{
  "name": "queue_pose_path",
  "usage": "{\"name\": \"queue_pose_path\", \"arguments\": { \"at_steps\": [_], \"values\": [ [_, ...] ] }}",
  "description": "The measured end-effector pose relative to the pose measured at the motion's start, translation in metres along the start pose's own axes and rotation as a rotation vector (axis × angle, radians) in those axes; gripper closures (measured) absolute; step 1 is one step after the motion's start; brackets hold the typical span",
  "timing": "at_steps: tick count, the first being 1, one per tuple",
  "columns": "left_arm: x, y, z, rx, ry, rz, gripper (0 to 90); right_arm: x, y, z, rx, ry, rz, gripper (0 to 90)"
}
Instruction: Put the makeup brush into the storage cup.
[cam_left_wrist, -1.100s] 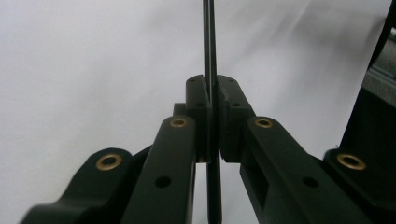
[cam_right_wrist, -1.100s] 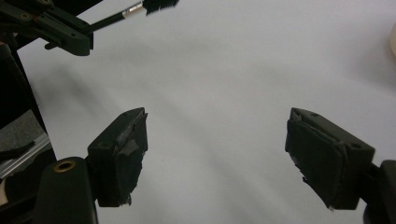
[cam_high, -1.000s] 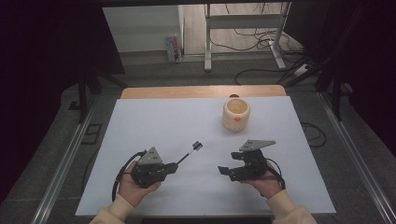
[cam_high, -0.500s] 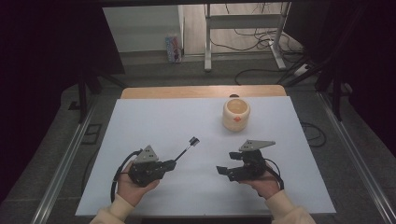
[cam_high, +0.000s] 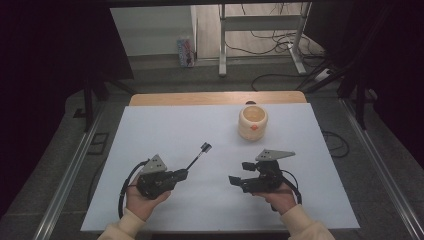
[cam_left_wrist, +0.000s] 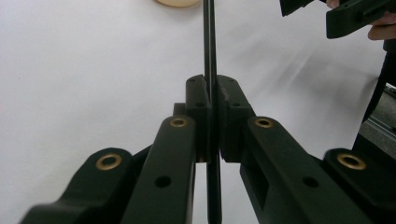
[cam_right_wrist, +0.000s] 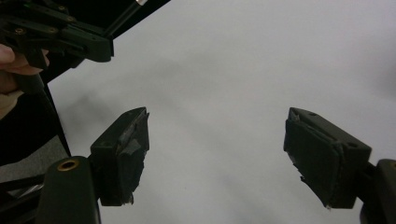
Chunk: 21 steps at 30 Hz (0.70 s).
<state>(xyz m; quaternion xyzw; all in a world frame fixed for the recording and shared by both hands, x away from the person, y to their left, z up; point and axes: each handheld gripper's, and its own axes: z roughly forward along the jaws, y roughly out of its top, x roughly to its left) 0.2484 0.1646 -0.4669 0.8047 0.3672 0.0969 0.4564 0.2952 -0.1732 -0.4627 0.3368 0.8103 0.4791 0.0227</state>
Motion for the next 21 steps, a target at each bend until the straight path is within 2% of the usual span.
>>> {"name": "queue_pose_path", "arguments": {
  "at_steps": [13,21],
  "values": [
    [-0.0002,0.0001,0.0021,0.011,-0.001,0.003,85.3,0.0018,-0.001,0.0032,0.013,-0.006,-0.016,22.7],
    [-0.0027,0.0016,0.0023,-0.013,0.005,-0.001,85.4,0.0036,0.0,0.0047,0.0,0.0,-0.009,22.7]
  ]
}}
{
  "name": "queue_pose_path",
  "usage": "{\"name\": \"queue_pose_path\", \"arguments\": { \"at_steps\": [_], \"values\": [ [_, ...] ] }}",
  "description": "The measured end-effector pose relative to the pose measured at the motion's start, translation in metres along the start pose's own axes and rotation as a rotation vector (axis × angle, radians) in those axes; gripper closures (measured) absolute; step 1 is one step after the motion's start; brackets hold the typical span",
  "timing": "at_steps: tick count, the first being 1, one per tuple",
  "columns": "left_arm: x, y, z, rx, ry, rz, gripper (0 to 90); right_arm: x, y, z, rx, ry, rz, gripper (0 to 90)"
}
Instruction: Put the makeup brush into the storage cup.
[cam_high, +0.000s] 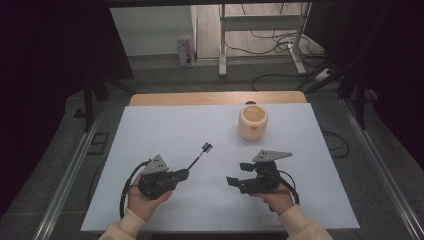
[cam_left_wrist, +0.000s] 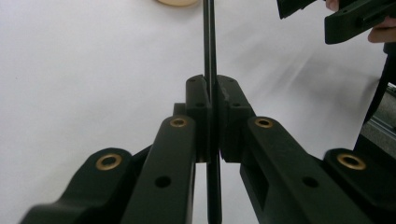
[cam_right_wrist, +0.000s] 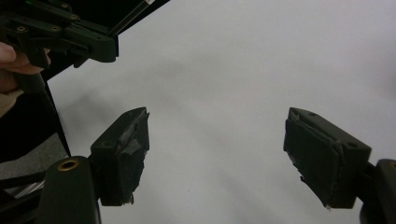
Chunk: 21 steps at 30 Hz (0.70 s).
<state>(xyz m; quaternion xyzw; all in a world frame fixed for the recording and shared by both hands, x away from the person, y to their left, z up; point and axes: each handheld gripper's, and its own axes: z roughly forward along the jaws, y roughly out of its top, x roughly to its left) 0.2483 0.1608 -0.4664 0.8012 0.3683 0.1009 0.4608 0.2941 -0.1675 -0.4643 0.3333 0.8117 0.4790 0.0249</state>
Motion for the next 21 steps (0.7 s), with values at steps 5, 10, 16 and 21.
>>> {"name": "queue_pose_path", "arguments": {
  "at_steps": [5,10,16,21],
  "values": [
    [-0.0053,0.0023,0.002,-0.016,0.001,0.006,85.4,0.0033,0.0037,0.0026,-0.036,0.019,0.023,23.2],
    [-0.009,0.0036,0.0034,-0.024,0.0,0.013,85.3,0.0076,0.0056,0.0066,-0.071,0.031,0.04,24.7],
    [-0.0095,0.0037,0.0028,-0.032,0.003,0.013,85.3,0.0091,0.0065,0.0102,-0.097,0.044,0.048,25.3],
    [-0.0104,0.0038,0.0033,-0.034,0.002,0.015,85.3,0.0088,0.0071,0.0103,-0.117,0.053,0.061,25.6]
  ]
}}
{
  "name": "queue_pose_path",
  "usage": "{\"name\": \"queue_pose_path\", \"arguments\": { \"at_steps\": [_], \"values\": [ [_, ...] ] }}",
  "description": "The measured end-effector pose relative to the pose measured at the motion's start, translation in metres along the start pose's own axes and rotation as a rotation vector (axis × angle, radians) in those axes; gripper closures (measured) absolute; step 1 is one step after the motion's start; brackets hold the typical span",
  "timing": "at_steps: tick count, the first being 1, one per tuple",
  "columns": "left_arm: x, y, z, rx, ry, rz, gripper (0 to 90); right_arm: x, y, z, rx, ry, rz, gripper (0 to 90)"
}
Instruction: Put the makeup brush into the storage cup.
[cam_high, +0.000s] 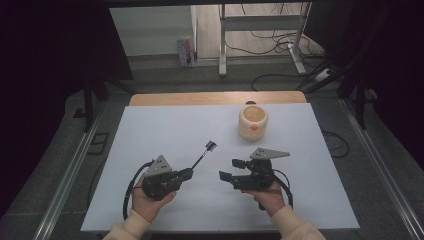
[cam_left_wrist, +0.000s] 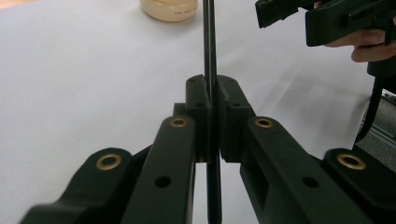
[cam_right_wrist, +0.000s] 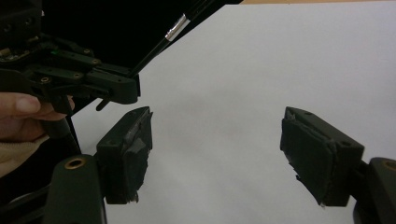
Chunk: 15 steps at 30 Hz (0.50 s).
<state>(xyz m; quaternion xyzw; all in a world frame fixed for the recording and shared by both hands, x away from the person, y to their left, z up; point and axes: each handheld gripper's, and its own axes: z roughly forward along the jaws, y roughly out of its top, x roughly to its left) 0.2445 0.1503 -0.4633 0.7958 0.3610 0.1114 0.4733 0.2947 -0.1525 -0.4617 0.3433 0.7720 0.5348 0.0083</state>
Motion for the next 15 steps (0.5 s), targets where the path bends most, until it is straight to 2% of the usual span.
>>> {"name": "queue_pose_path", "arguments": {
  "at_steps": [15],
  "values": [
    [-0.0025,0.0007,0.002,-0.007,-0.007,0.003,85.4,0.0013,0.0014,0.0029,-0.018,0.014,0.015,25.8]
  ]
}}
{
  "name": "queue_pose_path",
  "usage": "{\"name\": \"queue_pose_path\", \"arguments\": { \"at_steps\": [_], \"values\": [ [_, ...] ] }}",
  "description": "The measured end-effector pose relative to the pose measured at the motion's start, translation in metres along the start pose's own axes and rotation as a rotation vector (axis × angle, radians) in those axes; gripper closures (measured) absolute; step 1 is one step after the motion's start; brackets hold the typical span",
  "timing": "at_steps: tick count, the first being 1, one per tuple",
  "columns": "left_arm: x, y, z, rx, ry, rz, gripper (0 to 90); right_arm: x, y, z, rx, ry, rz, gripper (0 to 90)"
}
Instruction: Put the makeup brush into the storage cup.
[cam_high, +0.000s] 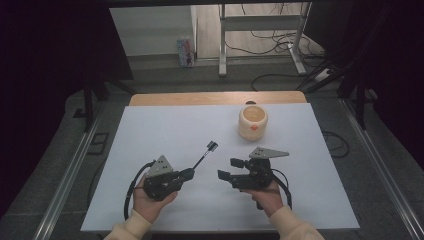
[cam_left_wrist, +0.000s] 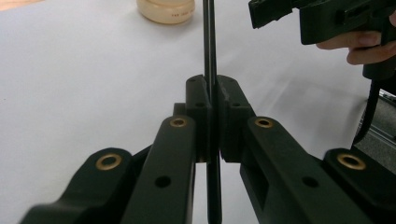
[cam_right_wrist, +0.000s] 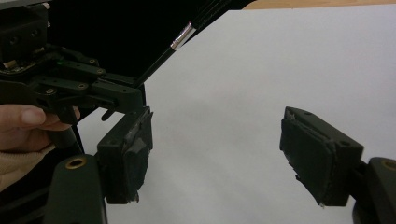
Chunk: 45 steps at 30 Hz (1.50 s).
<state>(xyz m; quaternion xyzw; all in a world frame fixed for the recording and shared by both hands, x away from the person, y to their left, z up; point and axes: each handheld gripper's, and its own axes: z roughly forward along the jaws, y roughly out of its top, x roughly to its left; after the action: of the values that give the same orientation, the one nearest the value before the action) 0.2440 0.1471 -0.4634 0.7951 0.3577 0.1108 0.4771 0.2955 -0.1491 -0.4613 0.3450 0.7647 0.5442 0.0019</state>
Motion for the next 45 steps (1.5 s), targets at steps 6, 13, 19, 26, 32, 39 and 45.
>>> {"name": "queue_pose_path", "arguments": {
  "at_steps": [6,13,19,26,32,39,45],
  "values": [
    [-0.002,0.0,0.001,-0.004,-0.003,0.01,85.3,0.001,0.001,0.002,-0.013,0.006,0.008,26.0],
    [-0.004,0.001,0.003,-0.005,-0.009,0.016,85.3,0.002,0.002,0.006,-0.025,0.019,0.021,23.5],
    [-0.006,0.001,0.003,-0.01,-0.011,0.017,85.3,0.003,0.003,0.01,-0.049,0.02,0.037,23.0],
    [-0.007,0.001,0.003,-0.011,-0.014,0.025,85.3,0.004,0.004,0.012,-0.071,0.028,0.052,23.4],
    [-0.01,0.001,0.005,-0.009,-0.015,0.034,85.4,0.006,0.004,0.015,-0.082,0.028,0.052,25.9],
    [-0.015,0.0,0.008,-0.004,0.0,0.06,85.3,0.007,0.003,0.017,-0.093,0.046,0.064,30.1],
    [-0.023,0.0,0.013,0.001,0.001,0.084,85.3,0.008,0.002,0.02,-0.115,0.062,0.084,35.1]
  ]
}}
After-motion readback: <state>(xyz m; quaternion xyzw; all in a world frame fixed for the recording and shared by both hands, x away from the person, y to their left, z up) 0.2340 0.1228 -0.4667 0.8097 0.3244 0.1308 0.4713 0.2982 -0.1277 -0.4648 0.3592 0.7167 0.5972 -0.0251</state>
